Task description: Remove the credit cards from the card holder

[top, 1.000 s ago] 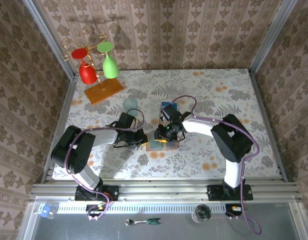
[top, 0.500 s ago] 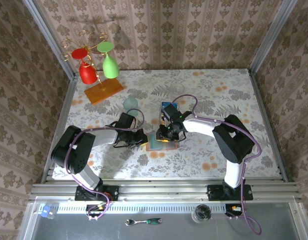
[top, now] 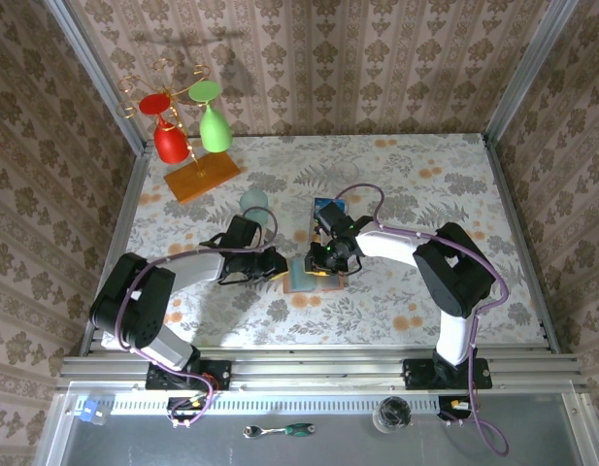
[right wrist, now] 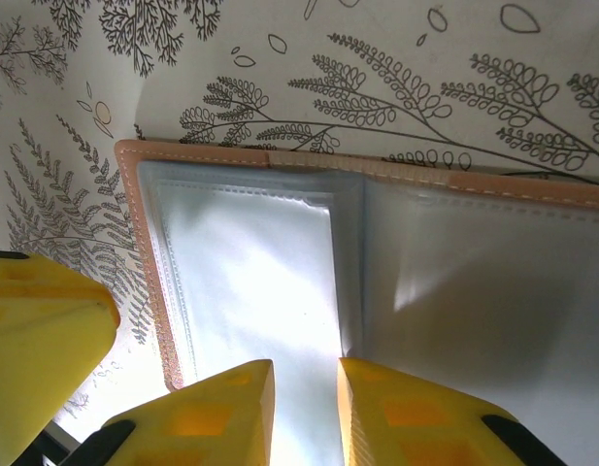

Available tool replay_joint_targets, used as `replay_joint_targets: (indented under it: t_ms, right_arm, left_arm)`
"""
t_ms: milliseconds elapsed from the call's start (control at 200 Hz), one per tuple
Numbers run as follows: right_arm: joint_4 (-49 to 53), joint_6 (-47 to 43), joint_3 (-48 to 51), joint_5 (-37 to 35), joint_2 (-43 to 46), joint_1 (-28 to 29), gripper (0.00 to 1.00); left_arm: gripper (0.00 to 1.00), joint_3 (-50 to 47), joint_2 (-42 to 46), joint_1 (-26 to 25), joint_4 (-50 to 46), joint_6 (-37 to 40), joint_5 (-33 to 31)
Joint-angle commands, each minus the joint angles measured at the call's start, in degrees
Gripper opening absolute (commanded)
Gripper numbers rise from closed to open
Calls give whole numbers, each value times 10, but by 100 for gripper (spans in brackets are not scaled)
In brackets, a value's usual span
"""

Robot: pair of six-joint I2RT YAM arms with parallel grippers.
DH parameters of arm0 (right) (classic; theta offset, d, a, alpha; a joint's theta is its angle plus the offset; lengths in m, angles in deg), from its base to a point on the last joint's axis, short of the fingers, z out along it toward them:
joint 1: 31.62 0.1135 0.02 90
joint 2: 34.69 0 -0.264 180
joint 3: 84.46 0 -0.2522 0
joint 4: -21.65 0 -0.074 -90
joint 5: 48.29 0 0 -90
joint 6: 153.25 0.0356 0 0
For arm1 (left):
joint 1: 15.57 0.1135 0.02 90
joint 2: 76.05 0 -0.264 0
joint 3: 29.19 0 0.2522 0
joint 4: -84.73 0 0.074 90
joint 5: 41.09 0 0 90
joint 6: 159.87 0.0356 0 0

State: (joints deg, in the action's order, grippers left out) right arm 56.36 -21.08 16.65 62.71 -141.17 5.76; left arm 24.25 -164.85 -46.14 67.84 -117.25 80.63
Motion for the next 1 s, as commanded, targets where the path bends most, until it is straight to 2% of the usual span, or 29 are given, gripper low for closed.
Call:
replay_joint_targets:
  t_ms: [0,775,995]
  right_arm:
    - [0,-4,12,-4,4,-2,22]
    - [0,-4,22,-11,10,-6,19]
    - [0,-3,24,-10,14,-6,19]
  left_arm:
    - [18,15,8,-10,10,-17,14]
    - [27,28,-37,-35,34,-40,16]
    - [27,33,-50,-37,51,-47,27]
